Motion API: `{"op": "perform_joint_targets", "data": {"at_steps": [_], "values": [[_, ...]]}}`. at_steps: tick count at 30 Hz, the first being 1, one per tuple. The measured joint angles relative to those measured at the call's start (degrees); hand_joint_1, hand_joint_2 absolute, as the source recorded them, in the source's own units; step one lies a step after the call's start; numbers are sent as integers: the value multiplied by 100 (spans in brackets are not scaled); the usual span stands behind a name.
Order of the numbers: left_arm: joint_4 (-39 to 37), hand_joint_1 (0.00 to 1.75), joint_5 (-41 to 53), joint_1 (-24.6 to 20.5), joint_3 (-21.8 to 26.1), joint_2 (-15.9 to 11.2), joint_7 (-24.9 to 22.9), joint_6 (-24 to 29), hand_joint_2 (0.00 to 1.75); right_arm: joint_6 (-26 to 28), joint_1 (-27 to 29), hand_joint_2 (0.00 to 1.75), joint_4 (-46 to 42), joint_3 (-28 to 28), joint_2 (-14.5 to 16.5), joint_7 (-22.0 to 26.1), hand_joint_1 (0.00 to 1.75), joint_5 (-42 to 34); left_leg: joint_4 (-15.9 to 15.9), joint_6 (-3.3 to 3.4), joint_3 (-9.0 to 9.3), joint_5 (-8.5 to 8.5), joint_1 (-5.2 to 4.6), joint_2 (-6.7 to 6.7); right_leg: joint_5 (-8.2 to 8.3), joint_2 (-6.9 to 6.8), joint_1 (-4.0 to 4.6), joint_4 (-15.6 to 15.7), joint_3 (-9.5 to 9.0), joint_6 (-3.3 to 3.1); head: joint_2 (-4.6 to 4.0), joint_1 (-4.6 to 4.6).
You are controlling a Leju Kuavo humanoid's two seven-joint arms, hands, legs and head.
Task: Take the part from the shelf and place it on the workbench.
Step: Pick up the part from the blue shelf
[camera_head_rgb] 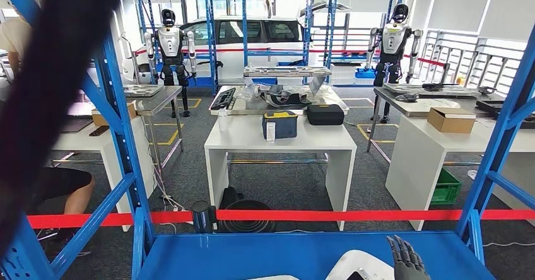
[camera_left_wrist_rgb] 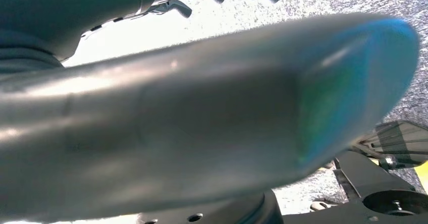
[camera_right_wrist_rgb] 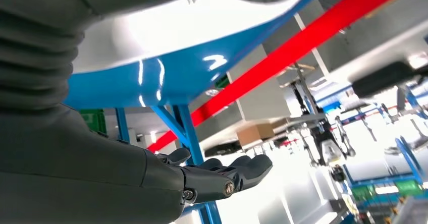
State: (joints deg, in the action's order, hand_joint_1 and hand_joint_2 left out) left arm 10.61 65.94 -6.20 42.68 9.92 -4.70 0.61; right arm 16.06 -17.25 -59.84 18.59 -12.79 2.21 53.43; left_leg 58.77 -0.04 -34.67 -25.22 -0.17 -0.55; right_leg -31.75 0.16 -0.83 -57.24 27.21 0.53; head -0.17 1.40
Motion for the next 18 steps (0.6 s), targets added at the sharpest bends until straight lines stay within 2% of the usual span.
{"op": "perform_joint_targets", "data": {"at_steps": [9, 13, 18], "values": [[1, 0, 69, 1, 1, 0, 6, -11, 0, -41, -11, 175, 226, -8, -10, -75, 0, -9, -1, 0, 0, 0, 0, 0, -1, 0, 1, 0, 2, 0, 1, 0], [1, 0, 76, 2, 1, -4, 27, -42, 0, -43, -10, 0, 293, -25, -44, -99, 0, -10, 3, 3, -2, -2, -7, 0, 1, 0, -6, 5, 2, 3, 0, 0], [1, 0, 85, 2, 1, -14, 39, -68, 0, -43, -3, 0, 362, -60, -59, -163, 0, 2, 12, 33, -5, -23, -47, 0, -5, 1, -41, 13, 1, 29, 1, 0]]}}
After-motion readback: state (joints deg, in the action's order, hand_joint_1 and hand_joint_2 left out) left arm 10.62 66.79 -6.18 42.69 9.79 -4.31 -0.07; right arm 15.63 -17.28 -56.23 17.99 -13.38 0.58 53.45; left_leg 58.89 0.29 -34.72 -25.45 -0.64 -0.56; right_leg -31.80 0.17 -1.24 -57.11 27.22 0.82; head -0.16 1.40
